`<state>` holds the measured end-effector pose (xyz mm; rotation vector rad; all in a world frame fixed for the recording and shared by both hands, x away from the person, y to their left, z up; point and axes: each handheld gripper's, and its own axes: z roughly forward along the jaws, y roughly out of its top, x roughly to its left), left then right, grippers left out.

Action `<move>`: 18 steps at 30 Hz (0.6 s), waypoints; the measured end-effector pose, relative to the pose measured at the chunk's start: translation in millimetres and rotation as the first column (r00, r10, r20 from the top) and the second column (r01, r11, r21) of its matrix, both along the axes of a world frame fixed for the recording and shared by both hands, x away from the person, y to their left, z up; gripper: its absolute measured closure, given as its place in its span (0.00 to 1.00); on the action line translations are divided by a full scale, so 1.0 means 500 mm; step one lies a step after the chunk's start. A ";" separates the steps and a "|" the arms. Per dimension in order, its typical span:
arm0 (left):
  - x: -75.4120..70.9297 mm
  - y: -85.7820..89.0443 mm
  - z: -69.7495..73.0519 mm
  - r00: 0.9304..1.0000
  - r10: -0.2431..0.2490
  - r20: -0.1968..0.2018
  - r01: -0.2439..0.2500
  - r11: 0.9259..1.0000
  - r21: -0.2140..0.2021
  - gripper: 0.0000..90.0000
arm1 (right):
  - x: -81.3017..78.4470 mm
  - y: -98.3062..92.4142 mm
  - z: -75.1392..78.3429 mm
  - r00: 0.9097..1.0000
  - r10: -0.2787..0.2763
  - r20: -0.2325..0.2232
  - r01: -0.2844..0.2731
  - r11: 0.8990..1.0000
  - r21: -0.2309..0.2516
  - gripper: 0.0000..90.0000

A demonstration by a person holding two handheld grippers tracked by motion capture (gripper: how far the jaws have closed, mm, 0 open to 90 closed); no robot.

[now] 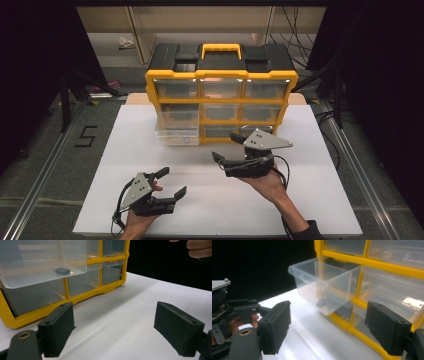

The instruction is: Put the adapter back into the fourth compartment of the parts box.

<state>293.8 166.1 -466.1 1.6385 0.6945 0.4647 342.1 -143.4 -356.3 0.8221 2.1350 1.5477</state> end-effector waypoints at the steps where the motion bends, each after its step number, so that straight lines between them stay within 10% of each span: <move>1: 0.000 0.000 0.000 1.000 0.000 0.000 0.000 1.000 0.000 0.18 | -0.001 0.000 -0.002 1.000 0.001 -0.001 -0.001 1.000 -0.002 0.24; 18: 0.002 -0.003 -0.001 1.000 0.002 -0.003 -0.002 1.000 0.007 0.18 | -0.013 -0.022 -0.030 1.000 -0.005 -0.003 0.005 1.000 0.019 0.24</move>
